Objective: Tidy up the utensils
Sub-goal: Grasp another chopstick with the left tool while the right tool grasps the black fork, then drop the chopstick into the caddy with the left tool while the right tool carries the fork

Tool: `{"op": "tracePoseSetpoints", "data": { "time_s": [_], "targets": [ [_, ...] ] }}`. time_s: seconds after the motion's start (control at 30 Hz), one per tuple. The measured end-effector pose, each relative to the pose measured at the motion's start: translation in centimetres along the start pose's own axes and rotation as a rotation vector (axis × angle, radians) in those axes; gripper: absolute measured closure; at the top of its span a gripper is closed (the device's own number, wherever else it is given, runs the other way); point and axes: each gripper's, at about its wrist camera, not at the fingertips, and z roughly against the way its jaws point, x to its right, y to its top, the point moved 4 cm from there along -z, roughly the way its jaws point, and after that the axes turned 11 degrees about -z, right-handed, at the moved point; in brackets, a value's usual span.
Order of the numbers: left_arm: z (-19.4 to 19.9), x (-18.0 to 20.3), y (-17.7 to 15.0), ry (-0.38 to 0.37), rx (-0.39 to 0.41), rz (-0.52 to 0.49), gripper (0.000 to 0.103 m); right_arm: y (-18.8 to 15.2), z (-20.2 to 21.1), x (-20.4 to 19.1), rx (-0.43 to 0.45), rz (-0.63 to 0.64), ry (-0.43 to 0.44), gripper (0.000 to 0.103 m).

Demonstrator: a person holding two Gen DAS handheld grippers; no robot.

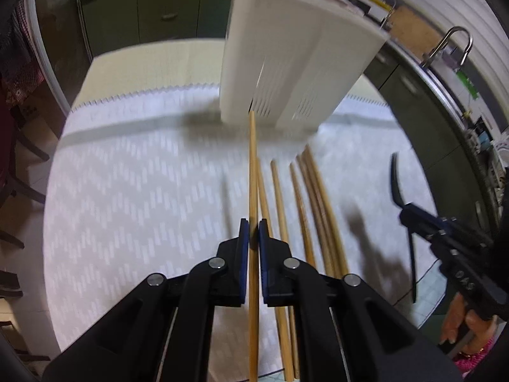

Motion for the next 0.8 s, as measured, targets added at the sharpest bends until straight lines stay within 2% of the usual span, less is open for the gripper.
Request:
{"op": "tracePoseSetpoints", "data": {
  "time_s": [0.17,0.5,0.8],
  "targets": [
    [3.2,0.4,0.8,0.004,0.084,-0.016,0.097,0.3,0.5,-0.7,0.030,0.007,0.033,0.094],
    [8.9,0.8,1.8,-0.006,0.203,-0.062,0.097,1.6,2.6,-1.7,0.107,0.015,0.091,0.094],
    [14.1,1.8,7.1,0.034,0.322,-0.108,0.097,2.4,4.2,-1.7,0.146,0.007,0.126,0.094]
  ]
}}
